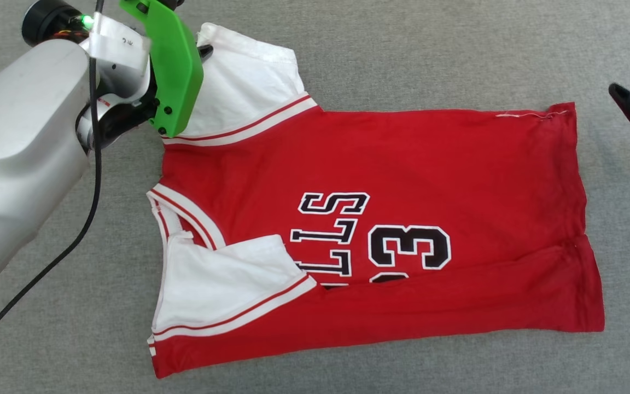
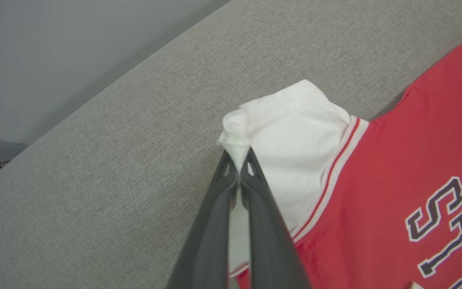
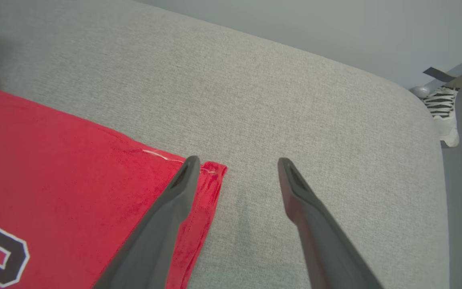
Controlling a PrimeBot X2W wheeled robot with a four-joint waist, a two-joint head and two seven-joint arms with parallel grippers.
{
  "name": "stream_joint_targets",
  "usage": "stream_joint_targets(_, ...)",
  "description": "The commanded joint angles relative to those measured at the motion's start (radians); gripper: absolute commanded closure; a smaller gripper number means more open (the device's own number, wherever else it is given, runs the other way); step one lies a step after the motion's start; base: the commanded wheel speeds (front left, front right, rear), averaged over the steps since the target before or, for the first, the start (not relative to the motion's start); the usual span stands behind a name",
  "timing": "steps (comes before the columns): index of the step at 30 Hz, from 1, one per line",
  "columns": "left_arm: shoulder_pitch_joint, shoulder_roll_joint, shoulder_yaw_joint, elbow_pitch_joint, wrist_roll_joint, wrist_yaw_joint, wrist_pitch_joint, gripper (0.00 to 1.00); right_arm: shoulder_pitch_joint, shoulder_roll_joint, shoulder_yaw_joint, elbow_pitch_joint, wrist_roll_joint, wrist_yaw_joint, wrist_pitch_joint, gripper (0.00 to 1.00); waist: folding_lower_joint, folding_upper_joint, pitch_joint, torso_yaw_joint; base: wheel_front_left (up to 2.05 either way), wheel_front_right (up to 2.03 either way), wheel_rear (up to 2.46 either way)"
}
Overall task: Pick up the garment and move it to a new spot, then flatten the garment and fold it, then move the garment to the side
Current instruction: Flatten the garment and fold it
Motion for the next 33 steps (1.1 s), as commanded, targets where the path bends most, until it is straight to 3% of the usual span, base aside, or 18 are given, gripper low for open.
stream_joint_targets(1, 0.018, 0.006, -0.004, -0.015, 0.004, -0.002, -0.02, 1.0, -0.031, -0.024, 0.024, 0.029, 0.028, -0.001, 0.056, 0.0, -0.0001, -0.0001, -0.011, 0.031, 0.0, 0.0, 0.0)
stream_joint_targets(4, 0.024, 0.006, -0.007, -0.04, 0.014, -0.002, -0.046, 1.0, -0.069, -0.053, 0.066, 0.095, 0.072, -0.001, 0.152, 0.0, -0.0001, -0.0001, 0.0, 0.048, 0.0, 0.0, 0.0)
stream_joint_targets(8, 0.023, 0.0, -0.012, -0.066, 0.032, 0.001, -0.068, 1.0, -0.119, -0.036, 0.108, 0.193, 0.099, -0.001, 0.211, 0.0, -0.0001, -0.0001, 0.023, 0.071, 0.0, 0.0, 0.0)
stream_joint_targets(20, 0.011, -0.015, -0.016, -0.078, 0.048, 0.003, -0.099, 1.0, -0.153, 0.074, 0.275, 0.463, 0.073, -0.001, 0.101, 0.0, -0.0001, -0.0001, 0.067, 0.106, 0.0, 0.0, 0.0)
stream_joint_targets(21, 0.015, -0.015, -0.018, -0.075, 0.048, 0.003, -0.104, 1.0, -0.149, 0.075, 0.288, 0.469, 0.078, -0.001, 0.077, 0.13, -0.0001, -0.0001, 0.061, 0.104, 0.0, 0.0, 0.0)
stream_joint_targets(22, 0.021, -0.015, -0.02, -0.071, 0.047, 0.003, -0.108, 1.0, -0.148, 0.076, 0.294, 0.474, 0.082, -0.001, 0.055, 0.43, -0.0001, -0.0001, 0.053, 0.102, 0.0, 0.0, 0.0)
stream_joint_targets(23, 0.03, -0.015, -0.023, -0.067, 0.044, 0.003, -0.113, 1.0, -0.148, 0.072, 0.301, 0.478, 0.084, -0.001, 0.027, 1.0, -0.0001, -0.0001, 0.041, 0.1, 0.0, 0.0, 0.0)
stream_joint_targets(33, 0.175, 0.024, -0.042, -0.091, 0.036, 0.013, -0.221, 1.0, -0.077, 0.037, 0.309, 0.439, 0.08, -0.001, -0.252, 1.0, -0.0001, -0.0001, -0.128, 0.083, 0.0, 0.0, 0.0)
